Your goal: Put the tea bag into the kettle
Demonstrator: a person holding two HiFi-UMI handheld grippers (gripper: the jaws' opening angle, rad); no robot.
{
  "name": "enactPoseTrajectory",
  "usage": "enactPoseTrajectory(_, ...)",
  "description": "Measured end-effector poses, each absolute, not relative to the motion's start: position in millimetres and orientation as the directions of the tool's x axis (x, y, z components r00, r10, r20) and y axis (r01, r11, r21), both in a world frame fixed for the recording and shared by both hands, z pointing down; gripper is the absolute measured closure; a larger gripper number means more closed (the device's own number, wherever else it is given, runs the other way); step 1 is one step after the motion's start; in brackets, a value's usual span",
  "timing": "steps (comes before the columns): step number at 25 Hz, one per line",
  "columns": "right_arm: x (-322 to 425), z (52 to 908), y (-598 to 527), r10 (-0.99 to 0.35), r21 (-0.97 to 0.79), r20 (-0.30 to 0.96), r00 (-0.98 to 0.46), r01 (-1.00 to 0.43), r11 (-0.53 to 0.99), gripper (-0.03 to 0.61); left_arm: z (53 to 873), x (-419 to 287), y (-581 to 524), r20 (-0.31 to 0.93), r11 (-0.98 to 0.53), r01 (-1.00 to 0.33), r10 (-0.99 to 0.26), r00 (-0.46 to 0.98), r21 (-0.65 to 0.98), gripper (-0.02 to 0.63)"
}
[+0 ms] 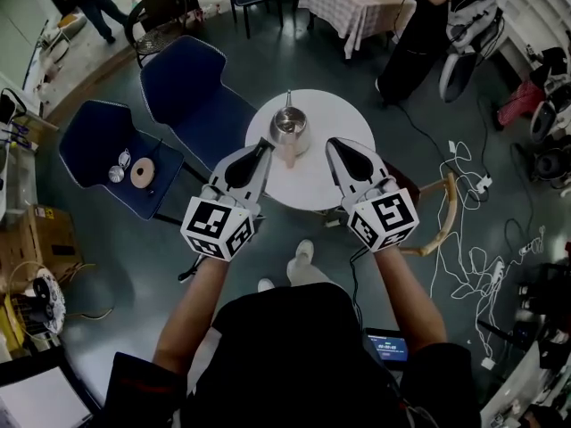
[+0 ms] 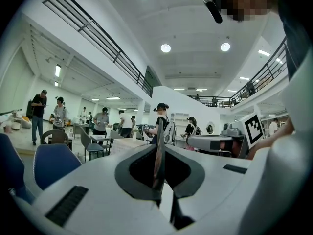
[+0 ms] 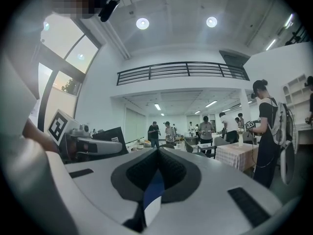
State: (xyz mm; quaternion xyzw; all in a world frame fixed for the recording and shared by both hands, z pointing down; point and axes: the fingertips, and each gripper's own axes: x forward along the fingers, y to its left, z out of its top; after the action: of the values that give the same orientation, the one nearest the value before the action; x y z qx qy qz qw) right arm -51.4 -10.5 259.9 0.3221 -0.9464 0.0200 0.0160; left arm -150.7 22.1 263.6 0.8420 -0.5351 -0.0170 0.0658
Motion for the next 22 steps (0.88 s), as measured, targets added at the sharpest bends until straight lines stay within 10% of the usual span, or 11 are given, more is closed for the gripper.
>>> enactPoseTrajectory(22,8.1,337.8,-130.9,-0.572,-0.128,0.139,-0.809,-0.587,0.799,0.561,364.9,-104.9,-133.4,0.284,-0.405,-0.909,-0.864,0.416,0.099,0.598)
